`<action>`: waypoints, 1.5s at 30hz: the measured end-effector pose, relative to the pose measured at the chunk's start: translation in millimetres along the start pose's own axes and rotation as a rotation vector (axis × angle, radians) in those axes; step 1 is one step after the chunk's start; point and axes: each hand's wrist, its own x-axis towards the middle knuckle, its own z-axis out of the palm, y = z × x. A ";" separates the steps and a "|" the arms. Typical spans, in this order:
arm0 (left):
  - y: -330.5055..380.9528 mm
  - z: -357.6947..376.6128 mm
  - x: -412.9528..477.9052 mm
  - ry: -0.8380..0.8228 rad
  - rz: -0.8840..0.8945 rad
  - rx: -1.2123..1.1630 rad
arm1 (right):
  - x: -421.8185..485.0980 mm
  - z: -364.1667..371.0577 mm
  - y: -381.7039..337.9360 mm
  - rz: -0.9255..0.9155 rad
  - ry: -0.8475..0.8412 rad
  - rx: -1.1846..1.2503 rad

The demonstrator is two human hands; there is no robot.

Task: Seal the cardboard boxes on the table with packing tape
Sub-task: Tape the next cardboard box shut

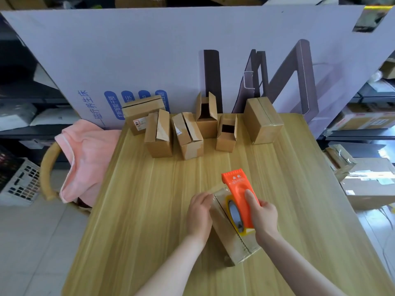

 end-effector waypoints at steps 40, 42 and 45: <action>27.0 2.6 112.2 -0.724 0.174 0.396 | 11.4 -11.8 -1.9 0.161 0.036 0.117; 29.4 8.8 113.7 -0.803 0.215 0.535 | 11.4 -12.6 -1.8 0.165 0.041 0.116; 24.6 11.3 114.4 -0.791 0.225 0.593 | 11.9 -13.7 -0.9 0.168 0.042 0.126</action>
